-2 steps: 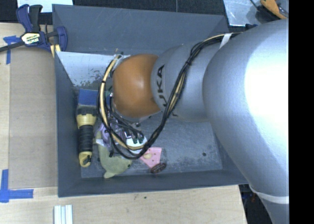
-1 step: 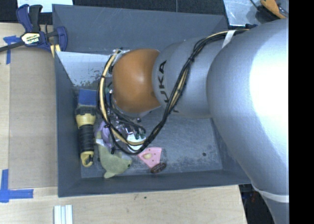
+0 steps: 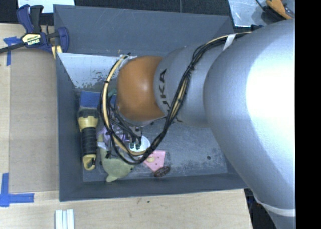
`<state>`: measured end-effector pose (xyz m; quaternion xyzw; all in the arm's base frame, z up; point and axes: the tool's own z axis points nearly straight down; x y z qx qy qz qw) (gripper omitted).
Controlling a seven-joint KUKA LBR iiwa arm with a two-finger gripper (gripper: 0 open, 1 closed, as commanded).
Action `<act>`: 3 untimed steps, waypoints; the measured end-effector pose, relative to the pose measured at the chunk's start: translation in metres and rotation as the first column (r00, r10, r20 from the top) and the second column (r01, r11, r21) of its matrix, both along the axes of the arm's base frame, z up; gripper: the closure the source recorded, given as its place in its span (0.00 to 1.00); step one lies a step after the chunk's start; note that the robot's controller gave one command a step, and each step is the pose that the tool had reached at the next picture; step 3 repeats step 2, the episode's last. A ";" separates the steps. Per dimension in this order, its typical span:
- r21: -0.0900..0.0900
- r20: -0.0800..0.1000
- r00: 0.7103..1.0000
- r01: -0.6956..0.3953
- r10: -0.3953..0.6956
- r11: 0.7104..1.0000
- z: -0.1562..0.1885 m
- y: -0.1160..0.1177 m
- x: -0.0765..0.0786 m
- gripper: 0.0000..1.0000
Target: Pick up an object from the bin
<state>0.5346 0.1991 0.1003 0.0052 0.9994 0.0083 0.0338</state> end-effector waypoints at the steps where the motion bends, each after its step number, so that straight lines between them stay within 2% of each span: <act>1: 0.006 -0.006 0.999 0.050 -0.050 0.999 0.000 -0.035 0.026 0.00; 2: -0.003 -0.008 0.999 -0.031 0.031 1.000 0.092 -0.021 0.014 0.00; 3: -0.003 -0.008 0.999 -0.031 0.031 1.000 0.092 -0.021 0.014 0.00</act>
Offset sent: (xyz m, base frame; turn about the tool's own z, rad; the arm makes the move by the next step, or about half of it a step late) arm 0.0059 -0.0069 0.1902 -0.1102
